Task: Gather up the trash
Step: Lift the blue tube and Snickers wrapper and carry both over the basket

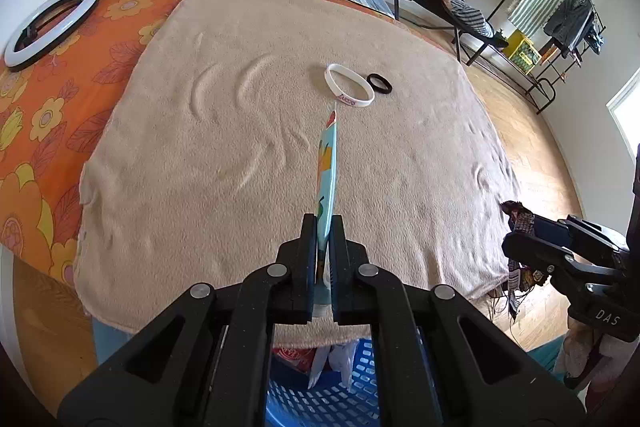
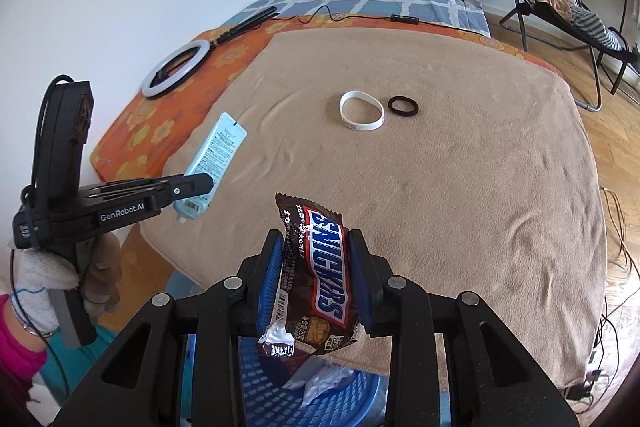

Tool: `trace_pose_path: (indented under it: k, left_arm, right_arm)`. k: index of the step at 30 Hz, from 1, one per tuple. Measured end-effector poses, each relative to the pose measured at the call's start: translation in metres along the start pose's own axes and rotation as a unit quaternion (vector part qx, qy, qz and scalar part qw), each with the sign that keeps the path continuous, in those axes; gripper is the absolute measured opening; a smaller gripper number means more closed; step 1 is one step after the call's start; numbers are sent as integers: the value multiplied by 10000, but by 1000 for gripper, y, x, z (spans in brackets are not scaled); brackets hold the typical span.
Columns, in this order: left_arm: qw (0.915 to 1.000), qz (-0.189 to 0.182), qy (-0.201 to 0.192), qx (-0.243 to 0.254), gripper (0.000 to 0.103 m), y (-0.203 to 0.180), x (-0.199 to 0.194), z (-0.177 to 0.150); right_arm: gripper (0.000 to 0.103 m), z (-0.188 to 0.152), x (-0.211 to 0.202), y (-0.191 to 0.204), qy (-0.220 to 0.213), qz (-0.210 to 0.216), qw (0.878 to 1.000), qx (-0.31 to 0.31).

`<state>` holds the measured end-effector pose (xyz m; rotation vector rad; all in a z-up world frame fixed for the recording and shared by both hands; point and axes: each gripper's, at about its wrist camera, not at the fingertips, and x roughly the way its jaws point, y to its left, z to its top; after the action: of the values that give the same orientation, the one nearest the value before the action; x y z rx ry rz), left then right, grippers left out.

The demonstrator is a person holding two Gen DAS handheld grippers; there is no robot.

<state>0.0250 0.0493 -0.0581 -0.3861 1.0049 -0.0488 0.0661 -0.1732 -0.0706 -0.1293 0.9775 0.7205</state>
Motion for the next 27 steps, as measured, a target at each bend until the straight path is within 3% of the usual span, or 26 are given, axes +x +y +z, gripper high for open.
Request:
trace_pose_path:
  k: [16,27]
  left_arm:
    - [9993,-113,166,326,3,-25,-32,-95]
    - [9993,-194,313,14,3,-29,-17,-157]
  right_arm:
    - [31,-80,-3,44,341,119,9991,-216]
    - [31,-124,24,41,876,64,9959,-207]
